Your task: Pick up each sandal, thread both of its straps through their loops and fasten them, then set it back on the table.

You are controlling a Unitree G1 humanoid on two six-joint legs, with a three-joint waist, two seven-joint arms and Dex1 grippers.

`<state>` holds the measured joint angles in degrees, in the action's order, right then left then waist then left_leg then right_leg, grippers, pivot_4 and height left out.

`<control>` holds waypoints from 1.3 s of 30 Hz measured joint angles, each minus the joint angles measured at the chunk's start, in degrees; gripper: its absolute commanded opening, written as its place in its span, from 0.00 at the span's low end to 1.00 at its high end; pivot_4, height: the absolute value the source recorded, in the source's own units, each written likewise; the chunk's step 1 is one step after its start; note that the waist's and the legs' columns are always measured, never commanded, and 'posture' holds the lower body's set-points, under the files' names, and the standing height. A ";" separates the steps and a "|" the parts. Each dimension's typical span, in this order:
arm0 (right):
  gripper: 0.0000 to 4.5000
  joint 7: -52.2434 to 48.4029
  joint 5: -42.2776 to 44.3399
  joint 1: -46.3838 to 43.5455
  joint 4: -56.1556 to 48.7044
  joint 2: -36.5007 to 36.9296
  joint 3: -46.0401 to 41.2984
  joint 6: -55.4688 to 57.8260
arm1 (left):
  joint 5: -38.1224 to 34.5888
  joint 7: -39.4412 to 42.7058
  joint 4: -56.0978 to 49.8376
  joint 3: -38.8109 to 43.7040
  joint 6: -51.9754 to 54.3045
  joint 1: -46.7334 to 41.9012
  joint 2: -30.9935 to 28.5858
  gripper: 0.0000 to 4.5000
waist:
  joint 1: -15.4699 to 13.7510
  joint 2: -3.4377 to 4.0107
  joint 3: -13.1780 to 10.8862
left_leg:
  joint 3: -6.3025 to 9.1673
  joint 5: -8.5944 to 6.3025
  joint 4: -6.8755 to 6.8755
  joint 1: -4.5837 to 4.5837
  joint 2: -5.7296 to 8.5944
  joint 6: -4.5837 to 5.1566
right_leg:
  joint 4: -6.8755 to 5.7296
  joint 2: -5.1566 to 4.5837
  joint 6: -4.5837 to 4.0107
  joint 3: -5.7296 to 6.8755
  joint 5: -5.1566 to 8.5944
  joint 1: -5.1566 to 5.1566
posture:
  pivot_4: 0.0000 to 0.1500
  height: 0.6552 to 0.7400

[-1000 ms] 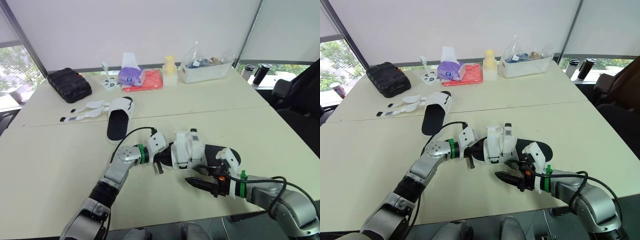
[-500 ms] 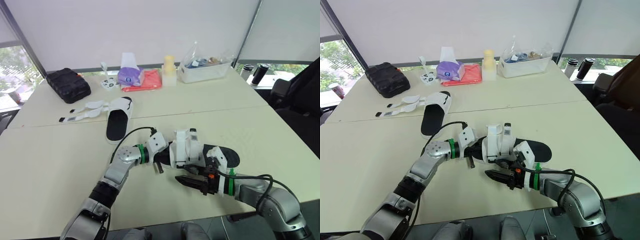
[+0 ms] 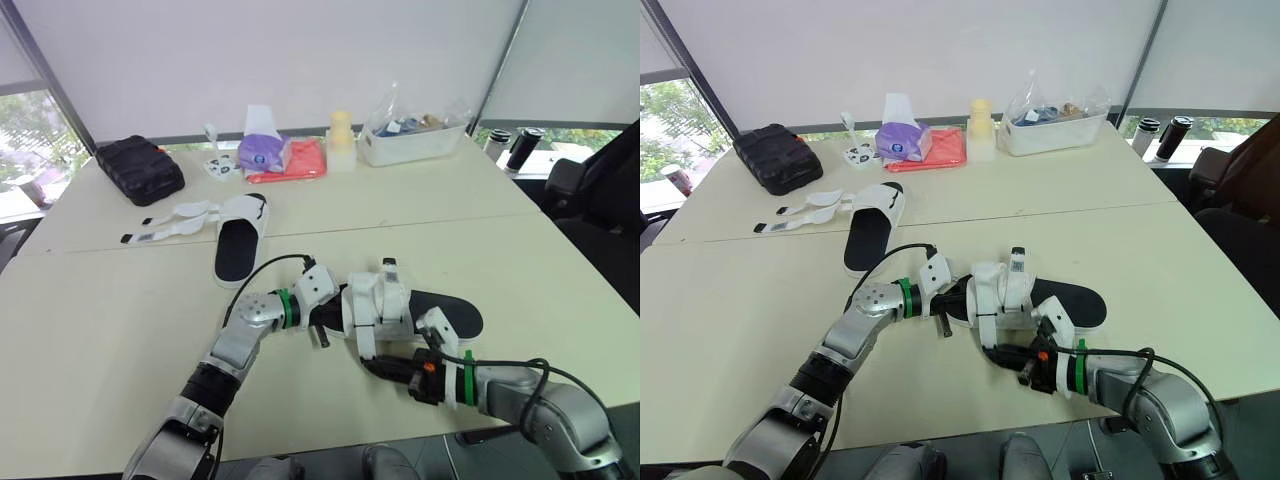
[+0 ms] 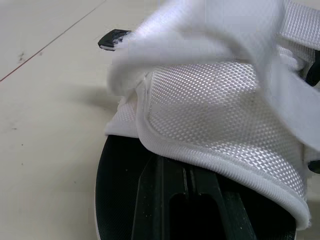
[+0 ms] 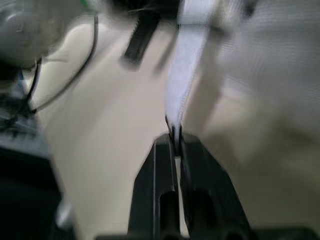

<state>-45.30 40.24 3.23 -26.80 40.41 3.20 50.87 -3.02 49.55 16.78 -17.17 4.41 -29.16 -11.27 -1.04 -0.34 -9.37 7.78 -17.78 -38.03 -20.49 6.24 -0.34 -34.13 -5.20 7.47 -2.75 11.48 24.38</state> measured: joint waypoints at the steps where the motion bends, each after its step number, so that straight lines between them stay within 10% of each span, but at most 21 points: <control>1: 0.01 -1.02 -0.05 1.14 -0.97 1.53 0.12 0.00 | 0.00 0.01 0.02 0.02 -0.02 -0.01 -0.08 0.00 | 0.09 -0.02 -0.01 | 0.00 0.00 0.00 0.01 -0.01 0.00 | 0.00 0.00 0.01 0.00 0.00 -0.01 | 1.00 1.00; 18: 0.01 -5.15 13.97 -1.02 -7.59 7.11 -5.07 5.74 | 0.04 0.49 1.17 -0.10 -1.05 -0.45 0.20 0.00 | 0.00 -0.05 -0.03 | 0.00 -0.01 0.00 -0.01 -0.01 0.02 | 0.04 -0.04 0.06 0.01 0.04 -0.03 | 1.00 1.00; 39: 0.01 25.54 45.97 -16.52 8.90 -10.82 -8.62 10.41 | 0.11 -0.04 2.46 -0.05 -1.48 -1.20 0.55 0.00 | -1.19 -0.07 -0.03 | 0.00 -0.02 0.00 -0.05 0.00 0.03 | -0.01 -0.02 0.01 -0.01 0.01 0.07 | 1.00 1.00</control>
<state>-19.76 86.20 -13.29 -17.90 29.59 -5.42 61.28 -2.91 49.51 19.24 -17.22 2.93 -30.36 -10.72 -2.23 -0.41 -9.40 7.79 -17.80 -38.02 -20.54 6.24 -0.31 -34.14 -5.22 7.49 -2.77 11.49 24.45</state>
